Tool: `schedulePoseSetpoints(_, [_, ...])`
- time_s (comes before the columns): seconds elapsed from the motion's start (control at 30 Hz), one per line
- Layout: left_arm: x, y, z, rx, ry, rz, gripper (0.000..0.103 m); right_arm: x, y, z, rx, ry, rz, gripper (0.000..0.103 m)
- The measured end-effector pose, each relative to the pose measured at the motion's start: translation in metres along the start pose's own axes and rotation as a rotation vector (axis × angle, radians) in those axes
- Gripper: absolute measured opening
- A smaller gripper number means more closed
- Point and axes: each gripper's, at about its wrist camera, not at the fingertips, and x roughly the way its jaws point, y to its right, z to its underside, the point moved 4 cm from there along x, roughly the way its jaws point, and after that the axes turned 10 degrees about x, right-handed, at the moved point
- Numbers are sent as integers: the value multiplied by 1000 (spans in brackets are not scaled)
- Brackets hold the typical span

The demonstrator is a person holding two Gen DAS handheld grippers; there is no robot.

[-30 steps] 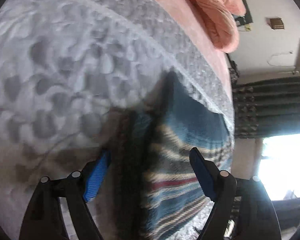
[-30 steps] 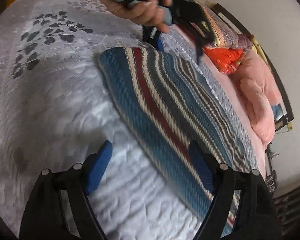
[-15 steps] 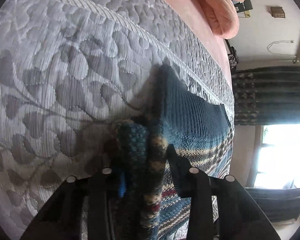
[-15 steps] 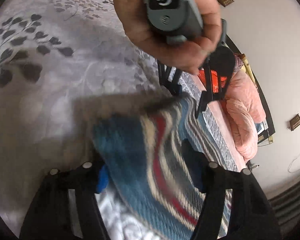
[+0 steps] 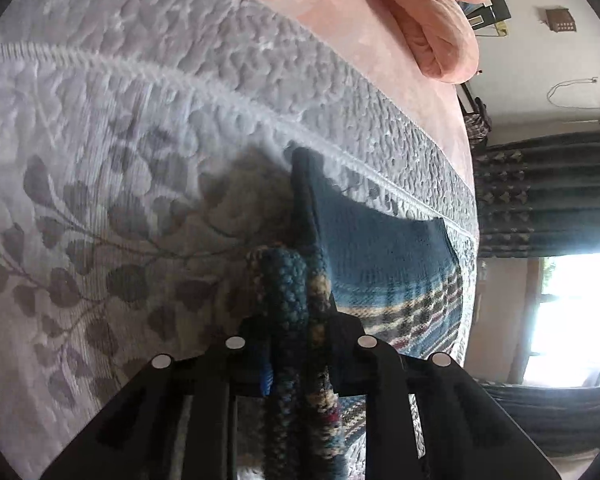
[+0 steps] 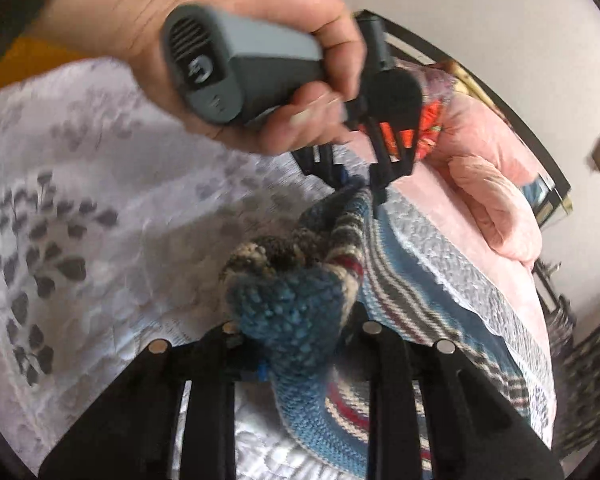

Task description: Fold small clothes

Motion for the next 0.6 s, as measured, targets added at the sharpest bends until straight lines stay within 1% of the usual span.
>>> schedulePoseSetpoints(0.1, [-8,25,-7,21,6,-33,20,-13,22,-11,65,17,-2,21])
schedulePoseSetpoints(0.23, [-18,56,-16,52,18,-57,20,-28,51,-24,134,44,1,21])
schedulePoseSetpoints(0.4, [-30,96,-23,92,33,-81,20,-53,74,-29,192,74,13,21])
schedulePoseSetpoints(0.6, [-33,140,-28,132,39,-112,20,-70,108,-32,258,99,25,21])
